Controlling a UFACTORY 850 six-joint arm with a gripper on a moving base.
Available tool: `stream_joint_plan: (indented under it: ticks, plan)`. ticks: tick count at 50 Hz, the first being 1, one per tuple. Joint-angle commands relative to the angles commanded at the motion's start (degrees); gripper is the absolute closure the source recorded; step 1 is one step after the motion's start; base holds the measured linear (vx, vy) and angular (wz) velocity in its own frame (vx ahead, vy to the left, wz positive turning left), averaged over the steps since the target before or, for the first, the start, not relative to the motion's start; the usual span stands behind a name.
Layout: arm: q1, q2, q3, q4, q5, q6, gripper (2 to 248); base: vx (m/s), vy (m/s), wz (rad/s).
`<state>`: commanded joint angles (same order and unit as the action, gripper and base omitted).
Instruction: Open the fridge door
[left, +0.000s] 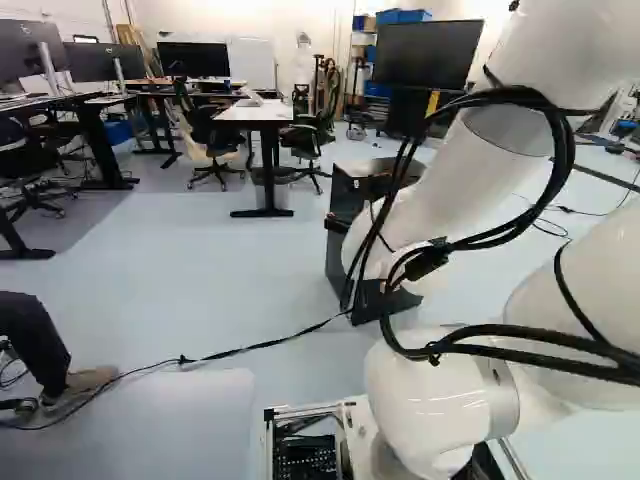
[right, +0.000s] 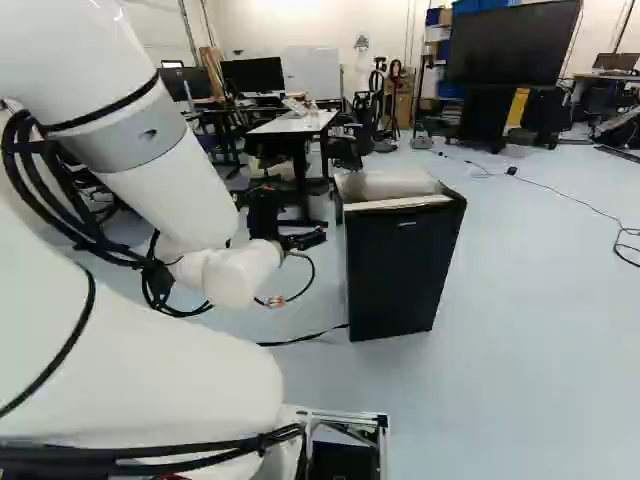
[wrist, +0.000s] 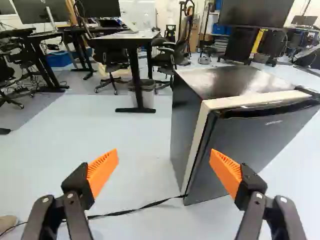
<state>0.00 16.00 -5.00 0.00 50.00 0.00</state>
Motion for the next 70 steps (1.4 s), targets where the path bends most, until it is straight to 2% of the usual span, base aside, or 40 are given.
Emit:
stream_joint_plan:
  ticks: [18,40,70]
  plan:
    - [0.00,-0.35,-0.29,0.00,0.00,0.00,3,0.000,0.000,0.000]
    - [-0.10,-3.55,-3.06,0.00,0.00,0.00,3,0.000,0.000,0.000]
    - [-2.50,-8.63,-7.66,0.19,0.00,0.00,3,0.000,0.000,0.000]
